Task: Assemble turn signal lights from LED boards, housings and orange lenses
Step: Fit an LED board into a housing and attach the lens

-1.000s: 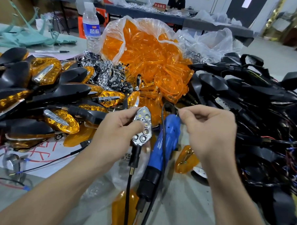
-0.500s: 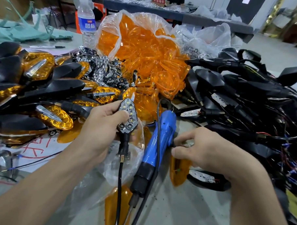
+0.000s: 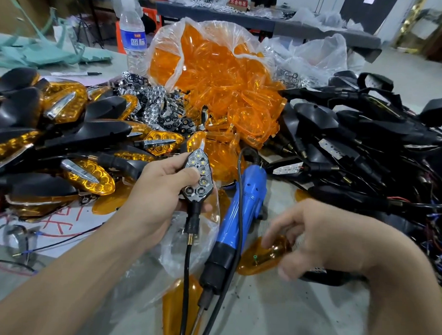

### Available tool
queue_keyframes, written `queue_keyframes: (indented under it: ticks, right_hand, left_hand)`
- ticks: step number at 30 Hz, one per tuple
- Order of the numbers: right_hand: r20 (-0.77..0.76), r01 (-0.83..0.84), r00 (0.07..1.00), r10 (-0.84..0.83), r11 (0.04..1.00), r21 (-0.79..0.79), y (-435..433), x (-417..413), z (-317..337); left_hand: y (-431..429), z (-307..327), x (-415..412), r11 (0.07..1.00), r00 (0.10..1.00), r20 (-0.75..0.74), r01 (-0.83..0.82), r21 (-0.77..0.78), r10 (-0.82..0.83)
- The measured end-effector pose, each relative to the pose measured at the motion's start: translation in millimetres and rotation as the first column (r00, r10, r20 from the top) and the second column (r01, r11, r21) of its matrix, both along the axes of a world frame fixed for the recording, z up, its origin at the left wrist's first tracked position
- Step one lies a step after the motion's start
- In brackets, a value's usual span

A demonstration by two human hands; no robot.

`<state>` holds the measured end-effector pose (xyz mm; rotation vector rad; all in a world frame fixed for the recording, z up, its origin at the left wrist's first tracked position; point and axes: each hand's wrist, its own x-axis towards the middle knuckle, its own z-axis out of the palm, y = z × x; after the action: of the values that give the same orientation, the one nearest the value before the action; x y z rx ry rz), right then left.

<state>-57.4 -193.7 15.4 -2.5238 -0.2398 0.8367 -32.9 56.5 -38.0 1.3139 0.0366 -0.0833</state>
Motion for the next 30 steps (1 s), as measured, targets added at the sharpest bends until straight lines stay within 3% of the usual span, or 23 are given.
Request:
queue_keyframes:
  ticks: [2,5,10,14,20,22,25,27,30]
  right_hand:
    - [-0.036,-0.071,0.997,0.068,0.992,-0.106,5.4,1.4,-3.9]
    - [0.052,-0.01,0.999,0.015,0.995,-0.097,16.0,6.8,-9.6]
    - [0.209,0.123,0.96,-0.186,0.952,0.279,-15.1,4.0,-2.7]
    - [0.249,0.15,0.875,-0.415,0.722,0.676,3.9,7.0,2.6]
    - [0.034,0.229,0.871,-0.49,0.467,0.854,88.1,-4.3,-15.7]
    - [0.242,0.183,0.764,-0.598,0.56,0.808,102.1,-7.8,-31.5]
    - [0.573,0.075,0.529,-0.626,0.707,0.703,117.3,-8.4,-47.8]
    - [0.587,0.088,0.51,-0.629,0.717,0.691,121.9,-5.1,-55.9]
    - [0.513,0.112,0.593,-0.621,0.695,0.711,121.5,-0.5,-59.7]
  left_hand:
    - [-0.4,0.2,-0.9,1.0,1.0,-0.001,0.0,-0.007,0.0]
    - [-1.6,-0.3,-1.2,1.0,1.0,0.003,-0.002,0.009,0.002]
    - [-1.5,0.3,-1.7,1.0,1.0,0.015,-0.014,0.023,0.013]
    - [0.3,-3.3,0.2,0.999,0.999,0.047,-0.02,0.044,0.018]
    - [-0.5,-3.3,-1.2,0.98,0.979,0.206,-0.052,0.191,0.012]
    - [1.1,-2.4,-0.8,0.98,0.978,0.205,-0.071,0.186,0.032]
    - [2.2,-1.7,-1.0,0.982,0.978,0.201,-0.094,0.162,0.061]
    - [1.5,-2.2,-1.6,0.981,0.978,0.189,-0.12,0.151,0.09]
    - [1.8,-5.4,0.0,0.975,0.978,0.165,-0.153,0.16,0.126]
